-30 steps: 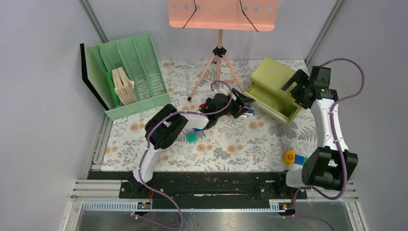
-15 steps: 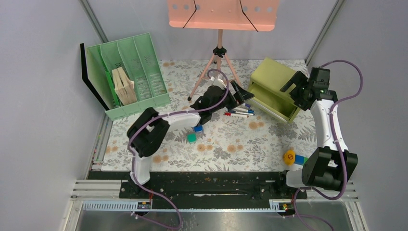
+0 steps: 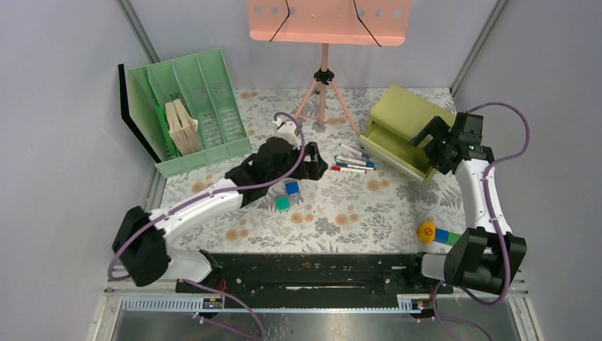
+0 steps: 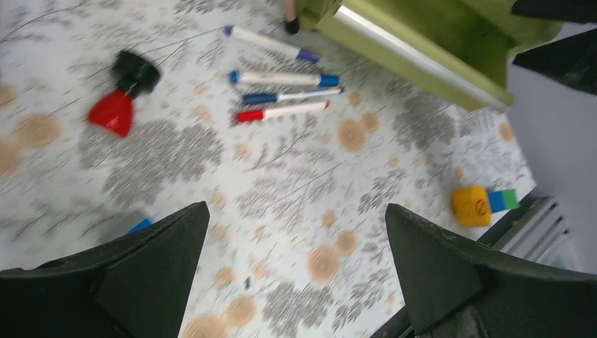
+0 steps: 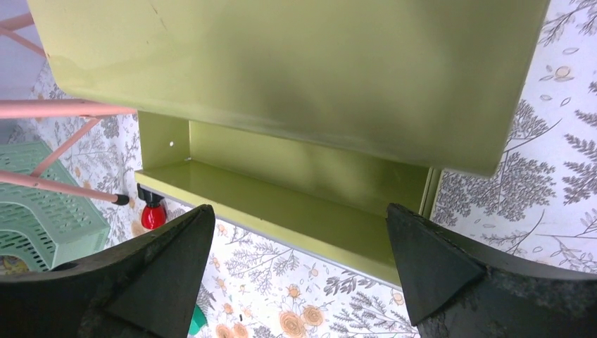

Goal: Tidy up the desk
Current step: Open the drawer in the storage box.

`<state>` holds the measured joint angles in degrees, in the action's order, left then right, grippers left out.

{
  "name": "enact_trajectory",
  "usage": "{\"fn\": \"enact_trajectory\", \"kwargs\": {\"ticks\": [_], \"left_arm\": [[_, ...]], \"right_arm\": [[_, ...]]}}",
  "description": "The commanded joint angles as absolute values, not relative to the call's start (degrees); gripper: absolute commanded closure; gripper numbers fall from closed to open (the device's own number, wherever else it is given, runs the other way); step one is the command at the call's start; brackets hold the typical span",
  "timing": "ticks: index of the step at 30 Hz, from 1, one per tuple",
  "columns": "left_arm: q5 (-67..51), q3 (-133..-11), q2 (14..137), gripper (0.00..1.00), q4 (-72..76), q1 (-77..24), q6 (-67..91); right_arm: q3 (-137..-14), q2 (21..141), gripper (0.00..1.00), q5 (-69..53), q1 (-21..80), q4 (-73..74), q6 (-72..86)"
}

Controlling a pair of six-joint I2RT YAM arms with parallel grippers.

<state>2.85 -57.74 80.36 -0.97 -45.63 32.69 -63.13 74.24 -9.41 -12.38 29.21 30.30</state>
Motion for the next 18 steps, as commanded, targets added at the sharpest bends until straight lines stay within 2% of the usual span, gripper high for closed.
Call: {"fn": "enact_trajectory", "kwargs": {"ticks": [1,6,9,14,18], "left_arm": [[9.2,-53.2,71.5,0.01,-13.9,-45.4,28.6],[16.1,-48.1,63.8,0.01,-23.4,-45.3,37.3],[15.0,-45.6,61.8,0.01,-25.9,-44.8,38.0],[13.8,-45.1,62.6,0.01,-26.5,-44.5,38.3],[15.1,-50.2,68.0,0.01,-29.3,-44.2,35.1]], "right_arm": [[-60.8,71.9,0.01,-12.0,-12.5,26.9,31.5],[-58.6,71.7,0.01,-13.3,-12.5,26.6,32.2],[-58.0,71.3,0.01,-13.3,-12.5,26.9,31.4],[-57.7,69.7,0.01,-12.8,-12.5,27.7,30.5],[-57.6,69.5,0.00,-13.7,-12.5,27.9,30.9]]}}
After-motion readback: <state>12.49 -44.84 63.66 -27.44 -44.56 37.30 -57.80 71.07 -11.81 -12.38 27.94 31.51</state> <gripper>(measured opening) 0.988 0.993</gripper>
